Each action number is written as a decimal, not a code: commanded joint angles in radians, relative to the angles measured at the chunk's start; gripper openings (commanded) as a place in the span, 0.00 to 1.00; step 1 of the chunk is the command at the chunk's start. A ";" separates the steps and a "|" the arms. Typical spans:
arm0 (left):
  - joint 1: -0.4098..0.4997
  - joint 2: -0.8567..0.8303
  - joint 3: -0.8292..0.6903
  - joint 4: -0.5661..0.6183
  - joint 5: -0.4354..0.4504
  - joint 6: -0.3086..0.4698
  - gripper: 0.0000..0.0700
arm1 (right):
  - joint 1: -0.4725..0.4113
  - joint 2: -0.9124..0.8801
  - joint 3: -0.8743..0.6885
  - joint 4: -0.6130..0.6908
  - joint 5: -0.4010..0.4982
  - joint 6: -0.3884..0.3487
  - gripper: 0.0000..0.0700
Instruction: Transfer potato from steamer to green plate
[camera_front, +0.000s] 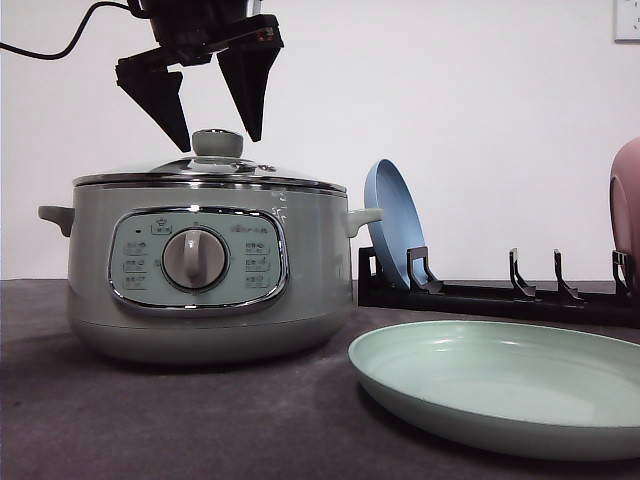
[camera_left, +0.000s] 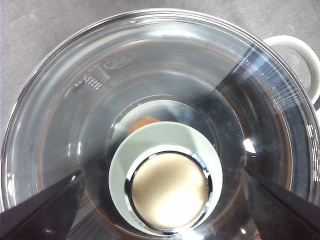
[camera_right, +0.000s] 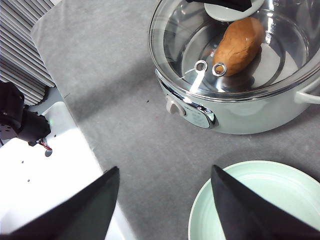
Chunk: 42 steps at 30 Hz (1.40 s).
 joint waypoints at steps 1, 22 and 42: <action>-0.007 0.034 0.034 0.003 -0.002 0.013 0.89 | 0.005 0.013 0.014 0.006 0.001 -0.015 0.52; -0.007 0.042 0.034 -0.009 -0.001 0.011 0.54 | 0.005 0.013 0.014 0.006 0.001 -0.022 0.52; -0.007 0.042 0.034 -0.039 0.000 0.008 0.00 | 0.005 0.013 0.014 0.013 0.034 -0.022 0.52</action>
